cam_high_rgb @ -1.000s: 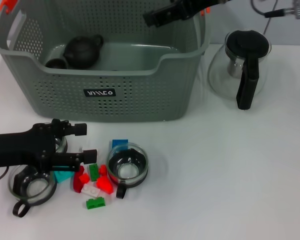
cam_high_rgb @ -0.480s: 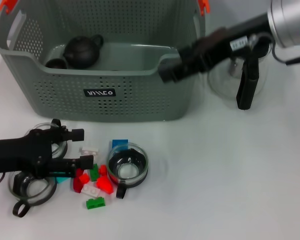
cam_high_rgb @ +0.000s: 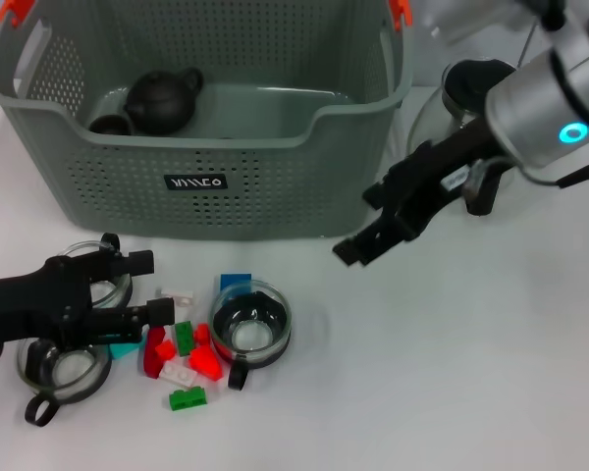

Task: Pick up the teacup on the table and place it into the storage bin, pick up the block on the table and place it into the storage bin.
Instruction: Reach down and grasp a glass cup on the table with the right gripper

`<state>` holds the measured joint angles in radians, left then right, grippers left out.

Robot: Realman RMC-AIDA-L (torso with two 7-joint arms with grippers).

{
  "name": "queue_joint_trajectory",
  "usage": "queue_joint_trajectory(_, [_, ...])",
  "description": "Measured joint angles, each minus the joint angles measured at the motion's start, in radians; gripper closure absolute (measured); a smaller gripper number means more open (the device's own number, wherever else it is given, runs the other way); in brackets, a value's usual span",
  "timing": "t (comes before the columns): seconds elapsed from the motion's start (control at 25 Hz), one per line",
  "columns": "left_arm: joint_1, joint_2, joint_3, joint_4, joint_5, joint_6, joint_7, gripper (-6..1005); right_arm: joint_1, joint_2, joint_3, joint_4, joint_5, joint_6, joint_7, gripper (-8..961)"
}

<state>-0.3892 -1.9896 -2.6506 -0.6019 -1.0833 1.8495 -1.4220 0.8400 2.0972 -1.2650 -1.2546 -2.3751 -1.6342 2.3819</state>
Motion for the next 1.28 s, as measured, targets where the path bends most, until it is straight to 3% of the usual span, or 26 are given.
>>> queue_joint_trajectory(0.2, [0.003, -0.005, -0.019, 0.012, 0.0, -0.003, 0.001, 57, 0.01, 0.001, -0.059, 0.01, -0.001, 0.028, -0.003, 52])
queue_joint_trajectory(0.84, [-0.005, 0.001, -0.033, 0.021, 0.0, -0.02, 0.012, 57, 0.039, 0.001, -0.092, 0.044, 0.014, 0.194, -0.053, 53])
queue_joint_trajectory(1.28, [0.001, 0.006, -0.04, 0.017, 0.004, -0.013, 0.012, 57, 0.08, 0.004, -0.131, 0.1, 0.056, 0.12, -0.021, 52])
